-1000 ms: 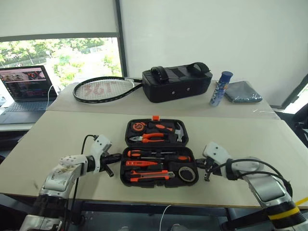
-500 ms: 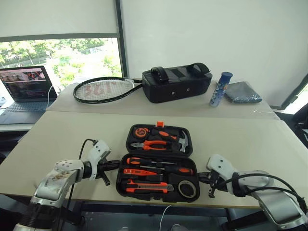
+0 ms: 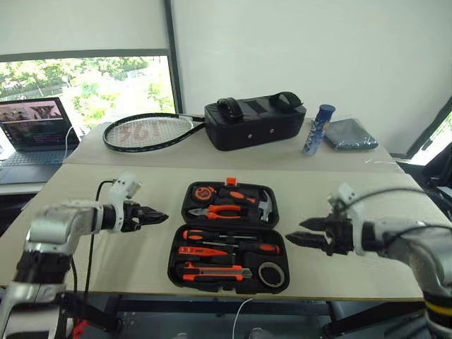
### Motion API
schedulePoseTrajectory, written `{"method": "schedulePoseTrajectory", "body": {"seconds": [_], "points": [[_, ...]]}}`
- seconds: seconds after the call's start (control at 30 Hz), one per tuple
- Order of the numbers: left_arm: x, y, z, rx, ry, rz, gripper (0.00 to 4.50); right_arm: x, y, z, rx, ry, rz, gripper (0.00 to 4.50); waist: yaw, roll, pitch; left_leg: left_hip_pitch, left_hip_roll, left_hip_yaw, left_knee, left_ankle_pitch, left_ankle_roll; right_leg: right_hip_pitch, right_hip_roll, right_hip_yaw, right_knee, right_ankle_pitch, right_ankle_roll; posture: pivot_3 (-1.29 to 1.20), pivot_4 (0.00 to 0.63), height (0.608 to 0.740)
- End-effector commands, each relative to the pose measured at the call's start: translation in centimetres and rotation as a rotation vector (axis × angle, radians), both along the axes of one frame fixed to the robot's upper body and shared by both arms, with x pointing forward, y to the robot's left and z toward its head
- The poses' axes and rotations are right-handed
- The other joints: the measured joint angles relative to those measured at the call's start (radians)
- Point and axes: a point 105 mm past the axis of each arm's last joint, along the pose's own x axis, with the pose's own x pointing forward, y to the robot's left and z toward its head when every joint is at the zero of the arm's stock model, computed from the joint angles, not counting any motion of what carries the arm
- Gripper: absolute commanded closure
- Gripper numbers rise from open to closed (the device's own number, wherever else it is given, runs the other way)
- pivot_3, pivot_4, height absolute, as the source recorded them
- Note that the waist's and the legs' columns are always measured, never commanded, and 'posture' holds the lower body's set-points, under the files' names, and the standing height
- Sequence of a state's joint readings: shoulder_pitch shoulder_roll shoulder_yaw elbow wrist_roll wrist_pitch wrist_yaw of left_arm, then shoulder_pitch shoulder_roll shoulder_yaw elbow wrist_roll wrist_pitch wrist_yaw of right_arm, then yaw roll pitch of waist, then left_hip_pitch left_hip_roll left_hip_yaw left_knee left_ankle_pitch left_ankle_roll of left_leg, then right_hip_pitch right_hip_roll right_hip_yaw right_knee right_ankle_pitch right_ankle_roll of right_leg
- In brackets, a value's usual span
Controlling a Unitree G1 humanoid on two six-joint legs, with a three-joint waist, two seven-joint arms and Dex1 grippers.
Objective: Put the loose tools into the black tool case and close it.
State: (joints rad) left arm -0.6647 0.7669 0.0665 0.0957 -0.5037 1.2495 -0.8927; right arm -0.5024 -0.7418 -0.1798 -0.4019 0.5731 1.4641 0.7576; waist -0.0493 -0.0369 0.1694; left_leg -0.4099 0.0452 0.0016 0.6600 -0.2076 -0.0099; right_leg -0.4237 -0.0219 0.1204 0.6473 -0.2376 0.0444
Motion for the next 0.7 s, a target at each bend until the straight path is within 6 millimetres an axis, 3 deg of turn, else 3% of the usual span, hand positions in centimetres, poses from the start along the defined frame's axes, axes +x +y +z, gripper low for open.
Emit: {"method": "schedulePoseTrajectory", "body": {"seconds": [0.03,0.27,0.57,0.63,0.7], "points": [[0.3,-1.5,0.4,0.015,0.07,0.021,1.34,1.9,-0.2,0.2,-0.003,0.062,-0.131,0.36,0.001,0.0,0.0,-0.001,0.0,0.0,0.0,0.0,0.0,-0.001,0.0,0.0,0.0,-0.001,0.0,0.0,0.15,0.74],[1.1,-3.3,-0.5,0.062,0.151,0.069,1.34,5.2,-0.1,-0.7,-0.044,0.094,-0.265,0.36,0.001,0.0,0.0,-0.008,-0.001,-0.001,-0.001,0.0,0.0,-0.006,-0.001,0.0,0.0,0.002,-0.006,0.0,0.15,0.74],[1.7,-3.7,-1.8,0.093,0.171,0.095,1.34,6.3,0.6,-1.5,-0.04,0.139,-0.296,0.36,0.001,0.0,0.0,-0.014,-0.002,-0.001,-0.001,0.0,0.0,-0.013,-0.001,0.0,0.002,0.003,-0.007,0.0,0.15,0.74],[1.7,-3.8,-1.9,0.086,0.179,0.102,1.29,6.3,0.9,-1.8,-0.045,0.156,-0.286,0.87,0.001,0.0,0.0,-0.014,-0.002,-0.001,-0.001,0.0,-0.001,-0.013,-0.001,0.0,0.002,0.003,-0.006,0.0,0.15,0.74],[1.7,-3.8,-2.0,0.094,0.183,0.107,1.83,6.1,1.1,-2.1,-0.052,0.175,-0.276,1.4,0.001,0.0,0.0,-0.014,-0.002,-0.001,-0.001,0.0,-0.001,-0.013,-0.001,0.0,0.002,0.003,-0.006,0.0,0.15,0.74]]}}
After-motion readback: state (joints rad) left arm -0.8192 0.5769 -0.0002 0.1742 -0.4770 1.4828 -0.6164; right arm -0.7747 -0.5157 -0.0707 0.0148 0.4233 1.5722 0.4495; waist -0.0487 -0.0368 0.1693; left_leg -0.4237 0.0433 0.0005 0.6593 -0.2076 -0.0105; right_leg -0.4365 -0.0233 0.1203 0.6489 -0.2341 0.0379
